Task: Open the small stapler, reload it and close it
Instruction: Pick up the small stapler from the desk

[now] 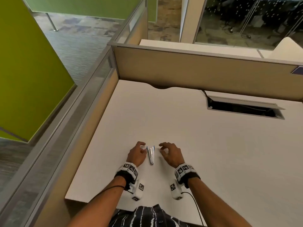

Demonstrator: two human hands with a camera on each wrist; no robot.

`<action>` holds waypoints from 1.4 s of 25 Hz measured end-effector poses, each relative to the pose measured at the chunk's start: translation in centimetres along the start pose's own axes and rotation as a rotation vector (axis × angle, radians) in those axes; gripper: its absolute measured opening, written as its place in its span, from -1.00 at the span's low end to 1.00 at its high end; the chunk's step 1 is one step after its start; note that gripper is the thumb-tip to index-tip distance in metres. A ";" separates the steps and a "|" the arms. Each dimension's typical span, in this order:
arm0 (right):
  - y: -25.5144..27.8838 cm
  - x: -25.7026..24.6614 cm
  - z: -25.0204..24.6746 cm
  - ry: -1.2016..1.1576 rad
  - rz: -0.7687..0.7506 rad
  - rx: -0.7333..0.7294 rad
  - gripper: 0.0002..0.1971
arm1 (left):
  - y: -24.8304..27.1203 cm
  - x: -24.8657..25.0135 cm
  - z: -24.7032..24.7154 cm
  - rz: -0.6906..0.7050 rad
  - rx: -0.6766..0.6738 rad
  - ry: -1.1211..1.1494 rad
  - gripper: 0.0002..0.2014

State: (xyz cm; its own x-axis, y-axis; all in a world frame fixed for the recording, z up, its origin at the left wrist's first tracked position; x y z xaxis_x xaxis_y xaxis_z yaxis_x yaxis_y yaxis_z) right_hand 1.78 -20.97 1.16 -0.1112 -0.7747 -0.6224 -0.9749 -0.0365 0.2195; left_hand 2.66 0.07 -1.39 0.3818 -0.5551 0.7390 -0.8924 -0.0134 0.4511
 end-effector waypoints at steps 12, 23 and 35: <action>-1.1 -1.4 1.6 0.101 -0.045 -0.138 -0.58 | -0.6 3.0 0.2 -0.092 0.121 -0.112 -0.80; -0.4 -3.2 0.5 -0.201 -0.079 -0.017 -0.70 | -0.4 3.6 0.0 -0.005 0.090 0.117 -0.72; -0.4 -4.1 -3.1 -0.490 -0.086 0.149 -0.80 | 1.2 6.6 -0.4 0.093 -0.110 0.576 -0.75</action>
State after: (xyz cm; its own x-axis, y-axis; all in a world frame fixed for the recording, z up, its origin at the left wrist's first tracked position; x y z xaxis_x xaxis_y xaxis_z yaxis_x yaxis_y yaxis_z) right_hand 3.19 -19.79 5.95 -0.0717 -0.3847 -0.9202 -0.9974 0.0304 0.0650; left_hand 4.17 -3.23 4.23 0.3996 -0.0082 0.9167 -0.9100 0.1169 0.3977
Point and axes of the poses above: each hand's wrist, its own y-axis away from the middle knuckle, its own z-axis out of the palm, x = y × z, the point moved 3 cm from there along -y, towards the middle knuckle, and after that the axes turned 1 degree about z, right-handed, at the moved point
